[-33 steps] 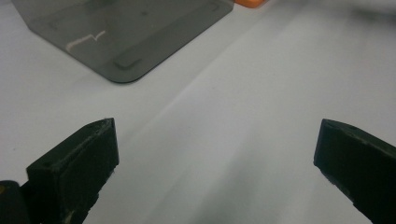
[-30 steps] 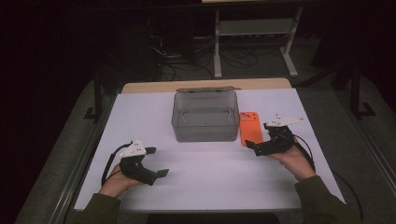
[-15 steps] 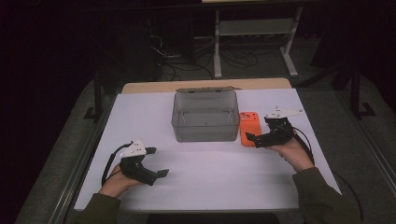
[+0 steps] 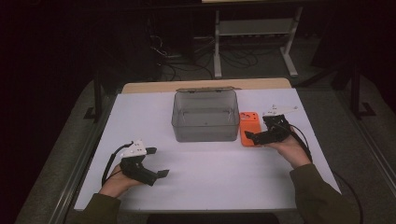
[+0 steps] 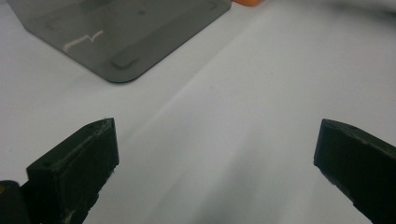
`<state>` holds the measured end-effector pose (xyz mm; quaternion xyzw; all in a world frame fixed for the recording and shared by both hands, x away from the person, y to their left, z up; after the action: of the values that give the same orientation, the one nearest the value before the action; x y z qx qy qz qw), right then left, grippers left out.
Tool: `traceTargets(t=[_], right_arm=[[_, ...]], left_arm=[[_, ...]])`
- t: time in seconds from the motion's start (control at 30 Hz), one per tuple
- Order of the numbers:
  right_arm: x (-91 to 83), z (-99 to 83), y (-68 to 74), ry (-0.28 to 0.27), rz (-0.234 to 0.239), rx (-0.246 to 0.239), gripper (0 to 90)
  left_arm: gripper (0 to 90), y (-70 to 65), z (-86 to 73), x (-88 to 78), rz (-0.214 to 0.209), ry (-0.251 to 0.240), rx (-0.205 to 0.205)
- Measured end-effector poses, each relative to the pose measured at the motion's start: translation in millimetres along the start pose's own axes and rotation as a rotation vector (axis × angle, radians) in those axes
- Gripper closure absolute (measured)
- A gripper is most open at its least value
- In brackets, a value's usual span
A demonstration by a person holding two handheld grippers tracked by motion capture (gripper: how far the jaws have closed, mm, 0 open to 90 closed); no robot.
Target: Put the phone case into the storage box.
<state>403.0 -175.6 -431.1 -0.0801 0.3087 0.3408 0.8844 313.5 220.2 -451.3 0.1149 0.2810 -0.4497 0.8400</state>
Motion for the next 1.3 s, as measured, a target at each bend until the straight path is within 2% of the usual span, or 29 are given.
traceTargets(t=[0.17,0.33,0.53,0.7,1.3], right_arm=[[1.6,-2.7,-0.3,0.036,0.011,0.013,18.5],[5.0,-5.9,1.9,0.078,0.019,0.014,36.4],[9.5,-8.0,7.2,0.114,0.037,0.012,69.4],[14.7,-8.1,11.5,0.127,0.063,0.021,86.8],[40.6,-15.7,28.0,0.21,0.086,0.031,88.6]], left_arm=[[0.0,0.0,0.4,-0.3,0.0,-0.001,-0.002],[0.0,-0.1,0.5,-0.7,0.001,-0.001,0.0],[0.0,-0.1,0.7,-0.8,0.001,-0.002,0.0],[0.0,-0.2,0.8,-0.8,0.001,-0.001,0.003],[0.0,-0.7,0.7,-0.5,-0.001,0.0,0.004]])
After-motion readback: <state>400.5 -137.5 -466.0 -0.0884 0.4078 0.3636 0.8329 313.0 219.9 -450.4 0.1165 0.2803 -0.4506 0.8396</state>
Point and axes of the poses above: each handheld gripper's, and its own axes: x roughly forward along the jaws, z roughly out of its top, y roughly to its left, the point moved 5 cm from there along x, roughly forward along the jaws, and after that the axes turned 3 degrees about z, right-handed, at the moved point
